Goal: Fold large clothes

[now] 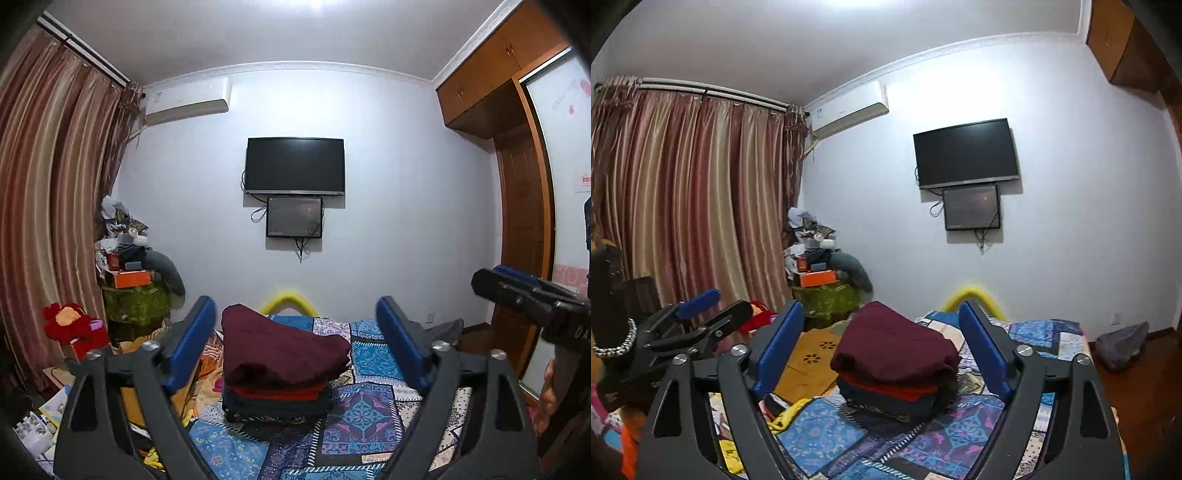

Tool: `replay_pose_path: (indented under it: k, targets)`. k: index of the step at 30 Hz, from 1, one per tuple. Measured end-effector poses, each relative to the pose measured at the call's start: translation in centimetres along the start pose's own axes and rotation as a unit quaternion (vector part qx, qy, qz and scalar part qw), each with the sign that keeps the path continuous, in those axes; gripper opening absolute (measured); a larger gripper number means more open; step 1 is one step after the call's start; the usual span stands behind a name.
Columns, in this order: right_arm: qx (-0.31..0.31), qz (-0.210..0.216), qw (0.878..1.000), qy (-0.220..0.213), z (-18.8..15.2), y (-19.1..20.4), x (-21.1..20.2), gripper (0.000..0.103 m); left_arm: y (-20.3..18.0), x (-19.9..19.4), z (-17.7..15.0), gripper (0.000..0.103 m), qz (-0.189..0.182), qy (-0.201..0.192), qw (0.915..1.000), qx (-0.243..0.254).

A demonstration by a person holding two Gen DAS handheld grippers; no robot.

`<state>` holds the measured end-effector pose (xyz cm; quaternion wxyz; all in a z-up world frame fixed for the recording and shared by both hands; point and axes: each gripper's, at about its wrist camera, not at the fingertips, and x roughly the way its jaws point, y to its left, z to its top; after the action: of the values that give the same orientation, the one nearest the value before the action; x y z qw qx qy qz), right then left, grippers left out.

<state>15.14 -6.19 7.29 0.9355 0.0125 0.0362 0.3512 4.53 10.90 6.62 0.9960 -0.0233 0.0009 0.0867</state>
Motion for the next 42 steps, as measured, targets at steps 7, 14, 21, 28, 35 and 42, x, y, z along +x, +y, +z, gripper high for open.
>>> replay_pose_path:
  k: [7,14,21,28,35,42]
  targets:
    - [-0.009,-0.025,1.000,0.006,-0.6,0.9,0.2,0.103,0.4,-0.8,-0.6,0.102,0.013,0.001,0.9998,-0.012]
    - [-0.006,-0.021,1.000,0.019,-1.4,0.9,0.0,0.103,0.8,-1.2,-1.3,0.102,0.017,0.017,0.9993,-0.028]
    - [-0.007,-0.024,0.999,0.021,-1.9,0.7,-0.7,0.103,0.7,-0.9,-1.8,0.102,0.029,0.022,0.9991,-0.021]
    - [-0.006,-0.026,0.999,0.031,-2.3,0.8,-0.5,0.103,0.4,-0.5,-2.2,0.102,0.034,0.028,0.9989,-0.016]
    - [-0.003,-0.027,0.999,0.041,-2.4,0.7,-0.5,0.103,0.4,0.0,-2.5,0.102,0.031,0.036,0.9988,-0.014]
    - [-0.001,-0.030,0.999,0.042,-2.1,0.5,-0.7,0.103,0.4,0.3,-2.6,0.102,0.031,0.040,0.9986,-0.014]
